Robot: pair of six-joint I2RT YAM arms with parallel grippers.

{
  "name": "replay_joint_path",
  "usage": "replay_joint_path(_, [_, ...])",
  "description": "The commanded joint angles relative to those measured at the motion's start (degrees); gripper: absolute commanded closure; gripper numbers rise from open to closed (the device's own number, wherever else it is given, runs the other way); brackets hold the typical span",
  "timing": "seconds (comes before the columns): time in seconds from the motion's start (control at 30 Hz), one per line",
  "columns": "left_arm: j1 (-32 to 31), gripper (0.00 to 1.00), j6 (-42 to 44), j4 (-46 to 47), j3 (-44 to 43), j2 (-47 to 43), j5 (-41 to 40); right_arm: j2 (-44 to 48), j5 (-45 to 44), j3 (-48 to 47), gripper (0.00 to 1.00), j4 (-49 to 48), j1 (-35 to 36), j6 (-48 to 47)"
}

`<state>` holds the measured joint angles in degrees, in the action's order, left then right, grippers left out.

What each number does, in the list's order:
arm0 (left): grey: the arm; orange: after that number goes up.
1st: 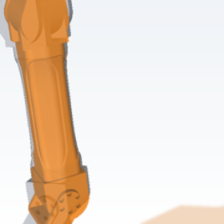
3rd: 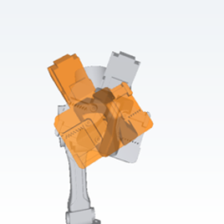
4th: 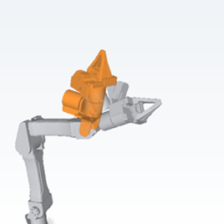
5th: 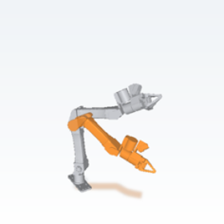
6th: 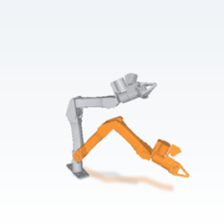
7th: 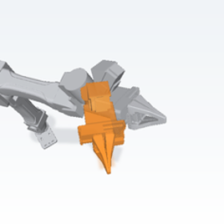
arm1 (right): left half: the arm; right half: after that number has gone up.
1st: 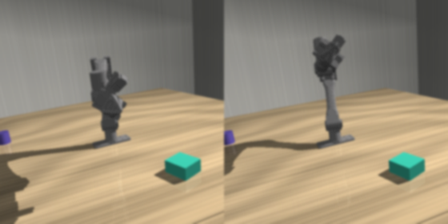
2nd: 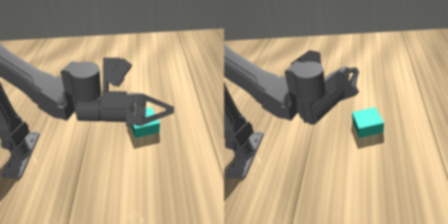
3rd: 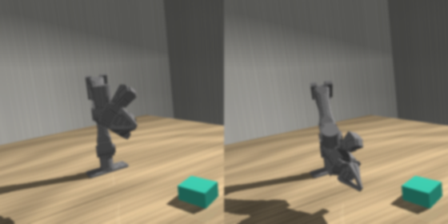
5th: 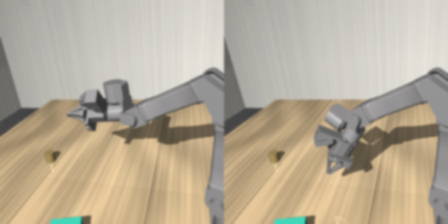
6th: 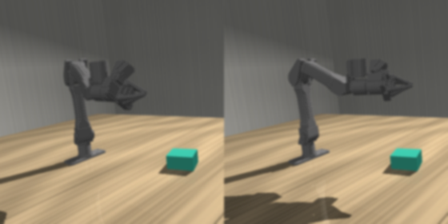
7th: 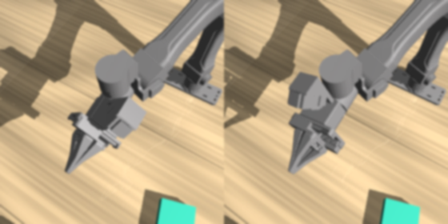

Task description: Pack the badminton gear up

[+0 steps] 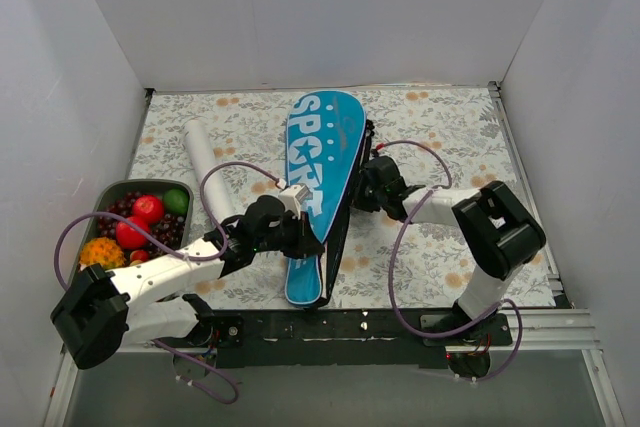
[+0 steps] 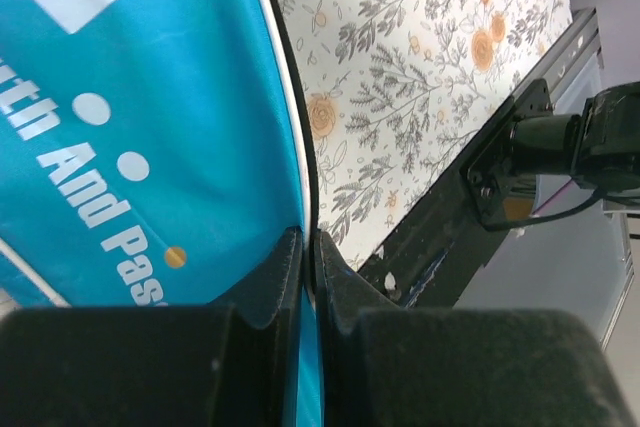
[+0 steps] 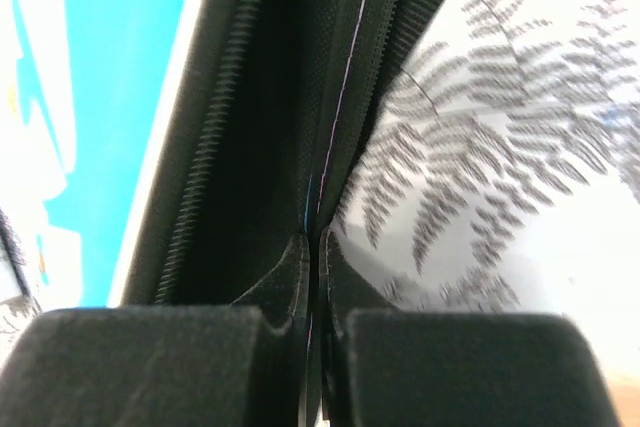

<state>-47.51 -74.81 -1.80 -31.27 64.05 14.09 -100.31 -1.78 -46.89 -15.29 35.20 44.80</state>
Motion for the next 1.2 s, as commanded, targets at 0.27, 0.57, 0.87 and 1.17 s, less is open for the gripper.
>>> replay_joint_path(0.27, [-0.2, 1.0, 2.9, -15.0, -13.8, -1.7, -9.0, 26.1, -6.8, -6.5, 0.99, 26.7, 0.8, -13.5])
replay_joint_path(0.57, [0.0, 1.0, 6.5, -27.4, -28.3, -1.7, -18.3, 33.9, -8.8, -9.0, 0.99, 36.6, 1.0, -16.2])
replay_joint_path(0.87, [-0.4, 1.0, 5.5, -23.2, -21.4, -0.2, -18.5, 38.0, -8.6, -1.6, 0.99, 31.4, 3.3, -14.4])
replay_joint_path(1.17, [0.3, 1.0, 10.0, -21.9, -21.7, 6.6, -24.0, 33.4, -6.5, -2.3, 0.99, 31.6, 3.3, -13.9])
